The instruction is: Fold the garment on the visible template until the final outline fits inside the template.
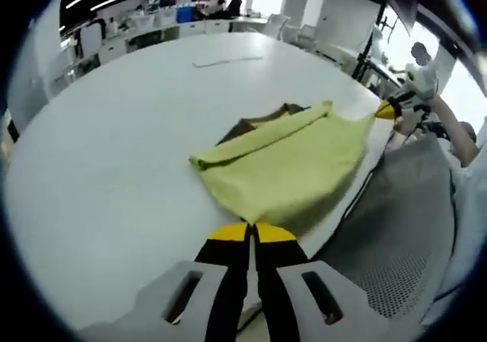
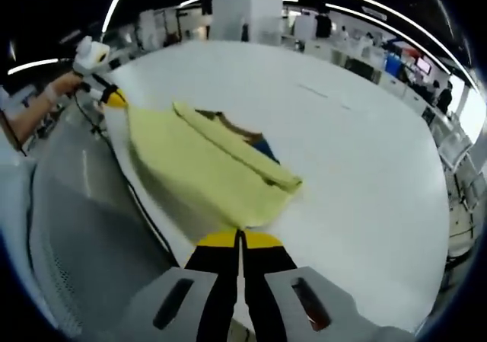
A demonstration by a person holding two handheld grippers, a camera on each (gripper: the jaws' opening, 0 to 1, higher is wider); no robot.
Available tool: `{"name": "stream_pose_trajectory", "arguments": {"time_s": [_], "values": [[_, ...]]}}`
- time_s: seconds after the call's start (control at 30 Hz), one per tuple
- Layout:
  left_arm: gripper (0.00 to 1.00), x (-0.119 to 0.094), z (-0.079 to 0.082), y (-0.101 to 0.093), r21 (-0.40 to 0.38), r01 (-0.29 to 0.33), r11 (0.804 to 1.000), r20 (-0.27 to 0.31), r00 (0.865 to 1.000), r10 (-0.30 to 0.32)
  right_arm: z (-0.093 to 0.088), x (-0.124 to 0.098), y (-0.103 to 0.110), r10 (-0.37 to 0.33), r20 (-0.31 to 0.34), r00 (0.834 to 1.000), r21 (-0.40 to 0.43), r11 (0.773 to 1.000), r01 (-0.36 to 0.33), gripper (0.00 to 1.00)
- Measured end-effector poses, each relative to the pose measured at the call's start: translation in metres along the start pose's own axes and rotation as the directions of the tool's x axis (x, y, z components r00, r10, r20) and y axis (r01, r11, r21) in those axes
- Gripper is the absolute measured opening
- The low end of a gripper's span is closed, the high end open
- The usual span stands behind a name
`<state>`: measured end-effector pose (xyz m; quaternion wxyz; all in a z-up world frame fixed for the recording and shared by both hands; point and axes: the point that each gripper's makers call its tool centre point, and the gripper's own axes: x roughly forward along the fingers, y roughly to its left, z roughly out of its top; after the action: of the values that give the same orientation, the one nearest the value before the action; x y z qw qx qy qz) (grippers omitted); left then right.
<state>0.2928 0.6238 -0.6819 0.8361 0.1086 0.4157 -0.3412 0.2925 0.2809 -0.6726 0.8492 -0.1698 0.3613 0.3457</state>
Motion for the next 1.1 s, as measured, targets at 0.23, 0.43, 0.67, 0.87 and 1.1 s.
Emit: {"name": "stream_pose_trajectory", "arguments": {"time_s": [0.23, 0.43, 0.67, 0.87, 1.1], "values": [[0.00, 0.004, -0.034, -0.013, 0.033, 0.102, 0.994, -0.137, 0.986, -0.097, -0.016, -0.002, 0.011, 0.039, -0.040, 0.998, -0.017, 0.999, -0.039, 0.01], [0.00, 0.015, -0.056, -0.017, -0.012, 0.116, 0.993, -0.176, 0.977, -0.117, -0.039, 0.003, 0.020, 0.069, -0.086, 0.994, 0.014, 0.998, -0.068, 0.01], [0.00, 0.020, -0.063, -0.019, -0.063, 0.117, 0.991, -0.190, 0.973, -0.128, -0.056, 0.011, 0.024, 0.087, -0.123, 0.989, 0.048, 0.995, -0.082, 0.01], [0.00, 0.026, -0.070, -0.020, -0.081, 0.110, 0.991, -0.215, 0.969, -0.125, -0.069, 0.018, 0.024, 0.097, -0.143, 0.985, 0.070, 0.994, -0.088, 0.01], [0.00, 0.032, -0.077, -0.022, -0.070, 0.102, 0.992, -0.264, 0.957, -0.117, -0.083, 0.026, 0.025, 0.111, -0.160, 0.981, 0.108, 0.990, -0.095, 0.01]]}}
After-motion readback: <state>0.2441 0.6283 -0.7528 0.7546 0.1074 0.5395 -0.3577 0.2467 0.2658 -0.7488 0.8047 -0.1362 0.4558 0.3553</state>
